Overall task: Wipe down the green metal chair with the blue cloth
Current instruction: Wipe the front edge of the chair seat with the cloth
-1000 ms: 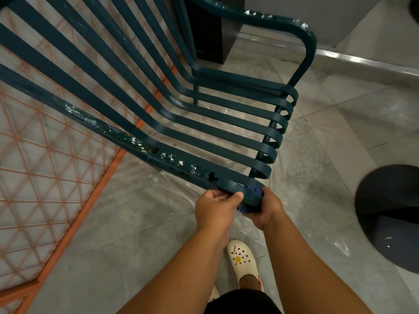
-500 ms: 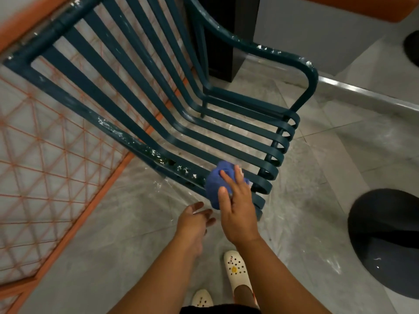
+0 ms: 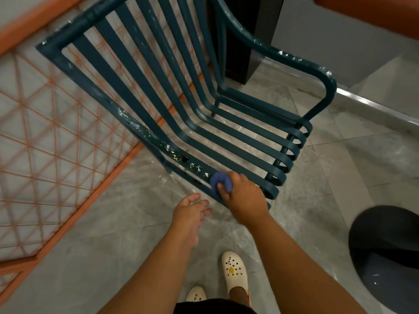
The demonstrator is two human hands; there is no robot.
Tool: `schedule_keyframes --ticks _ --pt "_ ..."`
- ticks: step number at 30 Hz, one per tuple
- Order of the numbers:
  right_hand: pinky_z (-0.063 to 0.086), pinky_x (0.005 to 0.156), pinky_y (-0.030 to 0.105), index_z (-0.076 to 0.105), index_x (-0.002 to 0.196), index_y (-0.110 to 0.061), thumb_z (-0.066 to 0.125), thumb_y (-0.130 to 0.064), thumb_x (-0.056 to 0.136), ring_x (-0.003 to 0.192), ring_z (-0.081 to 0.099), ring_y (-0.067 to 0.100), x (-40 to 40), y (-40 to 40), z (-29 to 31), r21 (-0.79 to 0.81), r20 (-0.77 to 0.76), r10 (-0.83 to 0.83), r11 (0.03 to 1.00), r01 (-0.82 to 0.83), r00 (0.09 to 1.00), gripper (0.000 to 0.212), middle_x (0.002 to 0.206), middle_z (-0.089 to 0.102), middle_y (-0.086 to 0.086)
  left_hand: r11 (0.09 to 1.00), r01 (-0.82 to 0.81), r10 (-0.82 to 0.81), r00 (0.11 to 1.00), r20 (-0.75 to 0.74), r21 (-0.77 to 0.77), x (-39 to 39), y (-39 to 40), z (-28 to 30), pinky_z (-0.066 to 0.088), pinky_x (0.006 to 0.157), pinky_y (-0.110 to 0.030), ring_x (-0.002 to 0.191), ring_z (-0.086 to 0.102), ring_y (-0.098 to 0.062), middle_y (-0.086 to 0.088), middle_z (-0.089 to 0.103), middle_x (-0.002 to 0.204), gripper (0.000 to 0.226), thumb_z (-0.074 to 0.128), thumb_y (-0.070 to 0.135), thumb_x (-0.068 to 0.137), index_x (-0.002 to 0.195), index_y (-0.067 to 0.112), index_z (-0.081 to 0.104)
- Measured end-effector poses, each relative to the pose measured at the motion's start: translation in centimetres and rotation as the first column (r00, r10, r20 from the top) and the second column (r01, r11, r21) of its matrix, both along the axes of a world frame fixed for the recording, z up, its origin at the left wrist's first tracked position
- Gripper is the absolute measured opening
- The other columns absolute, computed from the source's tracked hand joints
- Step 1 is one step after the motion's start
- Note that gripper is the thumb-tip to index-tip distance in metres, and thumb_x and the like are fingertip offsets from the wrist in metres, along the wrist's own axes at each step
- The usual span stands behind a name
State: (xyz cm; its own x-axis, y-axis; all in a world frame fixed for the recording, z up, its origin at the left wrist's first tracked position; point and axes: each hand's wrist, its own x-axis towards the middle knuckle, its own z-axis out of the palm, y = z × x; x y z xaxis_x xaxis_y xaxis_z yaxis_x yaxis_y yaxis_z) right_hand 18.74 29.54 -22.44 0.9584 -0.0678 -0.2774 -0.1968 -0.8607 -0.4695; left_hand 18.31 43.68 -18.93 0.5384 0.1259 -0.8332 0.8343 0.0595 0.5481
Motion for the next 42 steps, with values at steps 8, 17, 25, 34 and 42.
schedule_keyframes --ticks 8,17,25,34,42 --pt "0.048 0.093 0.04 0.035 0.14 -0.03 0.046 -0.047 0.095 0.108 0.057 0.024 -0.1 -1.1 -0.3 0.172 -0.044 0.078 0.983 -0.069 0.996 0.05 0.128 0.057 0.007 1.0 -0.002 0.002 1.0 -0.011 -0.001 0.5 0.3 0.5 0.042 0.089 -0.032 0.098 0.065 -0.02 -0.003 0.067 0.108 0.032 0.053 0.007 0.093 0.123 0.018 0.054" --pt "0.021 0.113 0.06 0.006 0.15 -0.044 0.029 -0.058 0.093 0.144 0.016 0.04 -5.4 -1.5 -1.4 -0.188 0.107 0.188 0.968 -0.166 0.976 0.063 0.159 0.007 0.004 1.0 0.015 -0.015 0.999 -0.032 -0.004 1.5 0.2 1.9 0.041 0.087 -0.033 0.101 0.063 -0.021 -0.006 0.065 0.117 0.031 0.053 0.009 0.093 0.122 0.018 0.055" --pt "0.018 0.114 0.059 0.012 0.153 -0.032 0.045 -0.044 0.095 0.148 0.0 0.033 -3.7 0.6 -1.7 -0.222 0.122 0.331 0.928 -0.299 0.936 0.068 0.162 -0.005 -0.002 1.0 0.005 -0.005 1.0 -0.031 -0.009 2.2 0.7 2.3 0.04 0.084 -0.033 0.102 0.063 -0.022 -0.006 0.065 0.118 0.032 0.054 0.011 0.092 0.124 0.018 0.054" --pt "0.024 0.117 0.046 0.003 0.152 -0.026 0.051 -0.034 0.096 0.147 0.012 0.029 -0.1 2.2 0.5 -0.11 0.005 0.251 0.962 -0.249 0.968 0.074 0.162 0.004 0.006 1.0 -0.009 0.008 1.0 -0.028 -0.011 2.7 1.3 2.4 0.041 0.09 -0.036 0.106 0.062 -0.024 -0.008 0.063 0.12 0.033 0.05 0.011 0.094 0.126 0.016 0.053" --pt "0.026 0.114 0.043 0.019 0.151 -0.024 0.048 -0.042 0.097 0.143 0.027 0.03 -2.1 1.1 -0.7 -0.075 0.05 0.057 0.996 -0.053 0.997 0.064 0.159 0.019 0.007 0.999 -0.034 0.034 0.999 -0.034 0.002 3.4 2.4 2.5 0.042 0.068 -0.027 0.103 0.062 -0.022 -0.007 0.064 0.118 0.031 0.05 0.009 0.094 0.124 0.016 0.054"
